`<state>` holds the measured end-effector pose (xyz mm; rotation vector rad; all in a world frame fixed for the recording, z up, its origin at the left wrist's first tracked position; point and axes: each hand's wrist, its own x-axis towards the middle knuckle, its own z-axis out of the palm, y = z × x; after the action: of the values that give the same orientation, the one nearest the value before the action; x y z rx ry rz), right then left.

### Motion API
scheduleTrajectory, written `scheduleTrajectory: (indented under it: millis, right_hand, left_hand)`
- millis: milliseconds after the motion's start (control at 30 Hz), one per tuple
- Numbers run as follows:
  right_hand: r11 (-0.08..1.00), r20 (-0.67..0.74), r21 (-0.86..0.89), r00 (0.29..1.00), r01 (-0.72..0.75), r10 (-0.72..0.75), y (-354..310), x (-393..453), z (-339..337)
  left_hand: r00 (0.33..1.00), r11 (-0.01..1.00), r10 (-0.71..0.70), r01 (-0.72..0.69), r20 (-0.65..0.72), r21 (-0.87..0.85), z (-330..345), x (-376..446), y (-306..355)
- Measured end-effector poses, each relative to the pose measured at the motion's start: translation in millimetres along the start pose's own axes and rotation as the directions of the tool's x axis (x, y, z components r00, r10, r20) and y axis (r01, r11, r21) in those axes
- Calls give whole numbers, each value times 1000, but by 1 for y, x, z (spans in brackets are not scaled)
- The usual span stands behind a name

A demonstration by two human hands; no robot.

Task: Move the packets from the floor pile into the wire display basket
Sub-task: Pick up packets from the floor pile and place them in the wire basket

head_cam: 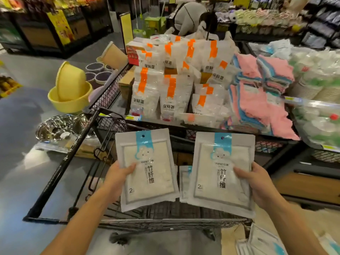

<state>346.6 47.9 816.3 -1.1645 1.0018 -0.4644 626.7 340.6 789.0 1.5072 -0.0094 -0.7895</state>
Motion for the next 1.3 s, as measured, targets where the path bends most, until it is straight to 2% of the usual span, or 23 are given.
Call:
scheduleTrajectory:
  millis: [333,500,667,833,967,1100,1167,1233,1300]
  right_hand:
    - [975,-29,-61,977,-212,210,50,113,0]
    - [941,-19,-107,947,-322,322,88,171,8]
    - [904,-62,-207,927,-375,371,148,220,22]
    - [857,-122,-196,879,-476,461,216,270,30]
    - [842,-150,-255,879,-476,452,268,308,40]
    - [813,-240,-338,879,-474,413,304,335,48]
    - [795,-252,-406,891,-451,377,318,344,50]
    - [770,-279,-463,897,-439,343,328,347,54]
    - [733,-312,-542,908,-410,278,333,348,57]
  left_hand:
    - [979,987,-117,133,-167,86,24,89,-54]
    - [959,962,-192,226,-208,151,34,144,-95]
    - [938,920,-280,323,-204,221,34,212,-156]
    - [908,878,-328,395,-261,271,28,284,-222]
    - [907,846,-309,399,-285,353,19,333,-278]
    - [943,738,-279,332,-181,587,15,370,-320]
    - [949,774,-275,314,-155,550,17,380,-336]
    - [949,766,-242,313,-200,561,17,389,-352]
    - [951,709,-202,308,-236,635,21,390,-357]
